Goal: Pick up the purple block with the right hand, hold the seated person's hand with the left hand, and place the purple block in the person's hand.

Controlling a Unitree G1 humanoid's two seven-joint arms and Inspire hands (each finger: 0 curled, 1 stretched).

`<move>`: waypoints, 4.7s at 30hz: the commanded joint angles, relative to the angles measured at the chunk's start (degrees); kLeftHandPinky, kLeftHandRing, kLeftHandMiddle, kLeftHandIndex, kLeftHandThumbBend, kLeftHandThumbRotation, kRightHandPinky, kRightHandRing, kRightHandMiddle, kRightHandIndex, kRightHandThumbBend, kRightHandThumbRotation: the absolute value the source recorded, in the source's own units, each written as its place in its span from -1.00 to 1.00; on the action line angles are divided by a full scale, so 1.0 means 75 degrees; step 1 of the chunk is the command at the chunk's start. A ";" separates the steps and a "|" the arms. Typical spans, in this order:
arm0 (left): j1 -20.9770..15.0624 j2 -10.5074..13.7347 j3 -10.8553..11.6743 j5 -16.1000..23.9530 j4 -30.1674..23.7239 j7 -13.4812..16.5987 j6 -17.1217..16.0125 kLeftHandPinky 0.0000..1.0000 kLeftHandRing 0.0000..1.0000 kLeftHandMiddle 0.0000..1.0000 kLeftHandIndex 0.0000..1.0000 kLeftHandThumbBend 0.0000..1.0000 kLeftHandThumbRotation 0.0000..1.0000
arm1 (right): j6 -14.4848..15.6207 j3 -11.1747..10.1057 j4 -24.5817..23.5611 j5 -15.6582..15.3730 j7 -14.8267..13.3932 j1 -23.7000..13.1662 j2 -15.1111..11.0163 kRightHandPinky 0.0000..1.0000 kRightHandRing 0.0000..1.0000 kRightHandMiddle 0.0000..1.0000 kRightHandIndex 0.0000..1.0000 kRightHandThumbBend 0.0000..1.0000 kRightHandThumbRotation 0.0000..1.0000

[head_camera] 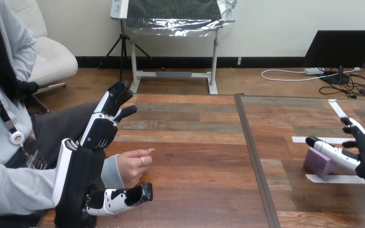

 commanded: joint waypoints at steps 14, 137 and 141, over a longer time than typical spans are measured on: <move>-0.0209 0.0065 -0.0013 -0.0244 -0.0306 -0.0034 -0.0192 0.64 0.82 0.87 0.83 1.00 0.34 | 0.0485 0.0283 0.0086 -0.0008 0.0085 -0.0482 0.0239 0.28 0.60 0.79 0.85 1.00 0.39; 0.0073 -0.0269 0.0137 0.0196 -0.1135 -0.0033 0.0241 0.70 0.84 0.88 0.81 1.00 0.28 | 0.1927 0.0885 -0.0086 -0.0143 -0.1554 -0.0804 0.0292 -0.86 -0.75 -0.59 -0.48 -0.04 -1.00; 0.0069 -0.0335 0.0398 0.0599 -0.1161 0.0109 0.0276 0.68 0.83 0.88 0.82 1.00 0.31 | 0.1761 0.0798 -0.0167 0.0012 -0.1414 -0.0800 0.0340 -0.87 -0.76 -0.60 -0.49 -0.06 -1.00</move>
